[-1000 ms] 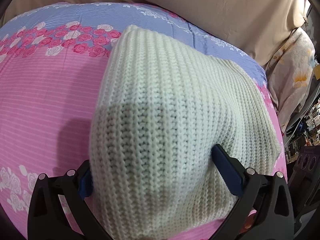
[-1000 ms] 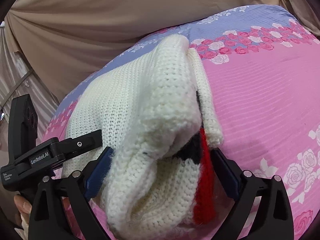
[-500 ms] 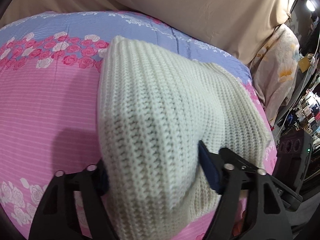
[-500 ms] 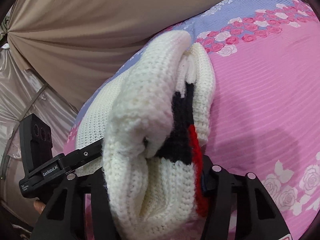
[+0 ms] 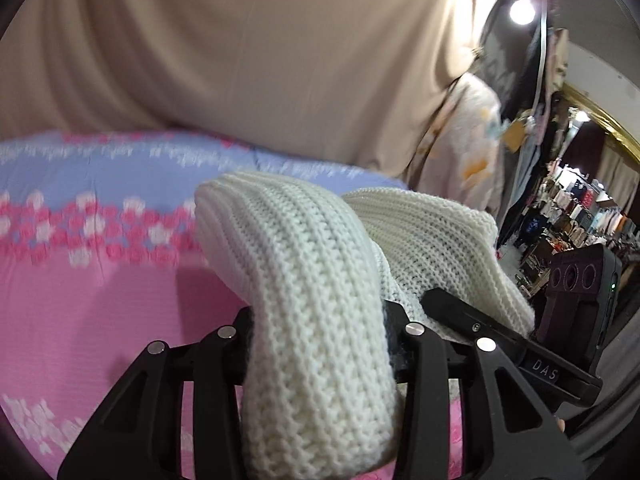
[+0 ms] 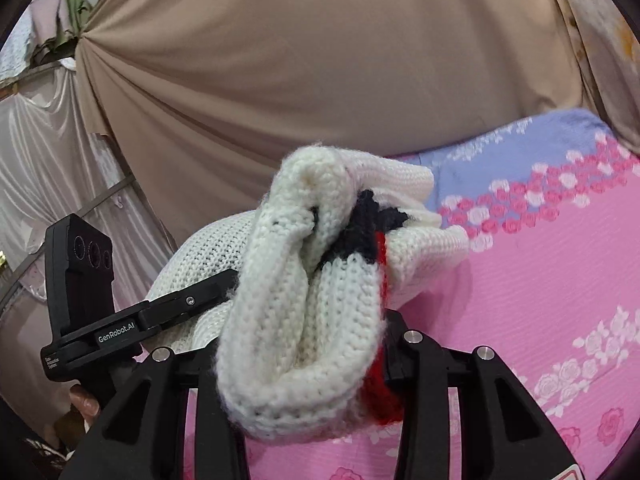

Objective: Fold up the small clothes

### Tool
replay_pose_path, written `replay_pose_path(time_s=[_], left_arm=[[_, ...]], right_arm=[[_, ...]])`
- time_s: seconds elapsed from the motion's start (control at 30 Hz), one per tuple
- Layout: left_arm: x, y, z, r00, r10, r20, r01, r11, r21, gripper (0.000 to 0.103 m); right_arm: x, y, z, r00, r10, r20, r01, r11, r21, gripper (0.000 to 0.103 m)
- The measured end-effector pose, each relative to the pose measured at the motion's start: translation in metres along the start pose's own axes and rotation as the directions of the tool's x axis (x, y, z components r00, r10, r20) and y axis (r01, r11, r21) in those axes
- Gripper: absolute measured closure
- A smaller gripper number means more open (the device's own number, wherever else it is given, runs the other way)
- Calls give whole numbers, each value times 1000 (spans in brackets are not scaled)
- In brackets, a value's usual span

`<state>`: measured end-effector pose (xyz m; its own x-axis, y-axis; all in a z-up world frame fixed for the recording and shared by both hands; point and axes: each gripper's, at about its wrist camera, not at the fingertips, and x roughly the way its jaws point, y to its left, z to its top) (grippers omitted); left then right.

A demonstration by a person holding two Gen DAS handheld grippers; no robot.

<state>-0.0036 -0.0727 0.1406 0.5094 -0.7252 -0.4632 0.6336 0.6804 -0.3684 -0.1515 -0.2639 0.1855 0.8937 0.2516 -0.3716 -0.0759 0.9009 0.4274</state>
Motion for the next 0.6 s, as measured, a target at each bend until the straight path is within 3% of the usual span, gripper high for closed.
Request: replay_pose_path(time_s=[0.1, 0.23, 0.33, 0.4, 0.43, 0.47, 0.5, 0.53, 0.57, 0.6], left_arm=[[-34, -10, 26, 993, -7, 115, -2, 997, 73, 64], [-76, -8, 61, 959, 26, 283, -72, 986, 153, 63], [-71, 15, 78, 948, 102, 300, -156, 975, 160, 58], [-44, 46, 80, 955, 179, 235, -212, 969, 127, 51], [-21, 69, 76, 962, 214, 167, -232, 968, 96, 44], [4, 94, 68, 965, 245, 89, -251, 966, 63, 43], [35, 124, 52, 957, 288, -20, -288, 958, 21, 43], [54, 147, 38, 941, 321, -102, -325, 946, -16, 46], [68, 169, 20, 920, 349, -179, -364, 929, -58, 52], [70, 180, 8, 911, 356, -207, -378, 922, -80, 57]], right_arm=[[-15, 31, 27, 995, 35, 94, -26, 994, -103, 66], [-1, 68, 65, 976, 122, 178, -84, 975, -205, 65], [47, 71, 77, 982, 116, 150, -82, 974, -213, 62], [99, 54, 69, 994, 89, 66, -77, 984, -161, 55], [136, 37, 58, 998, 66, -15, -67, 992, -108, 47], [166, 19, 42, 996, 18, -88, -24, 998, -59, 47], [187, 4, 27, 989, -39, -146, 35, 999, -29, 47], [208, -15, 6, 966, -124, -225, 128, 992, 3, 55], [215, -28, -10, 950, -154, -270, 169, 985, 32, 61], [212, -36, -21, 950, -134, -281, 158, 985, 65, 72]])
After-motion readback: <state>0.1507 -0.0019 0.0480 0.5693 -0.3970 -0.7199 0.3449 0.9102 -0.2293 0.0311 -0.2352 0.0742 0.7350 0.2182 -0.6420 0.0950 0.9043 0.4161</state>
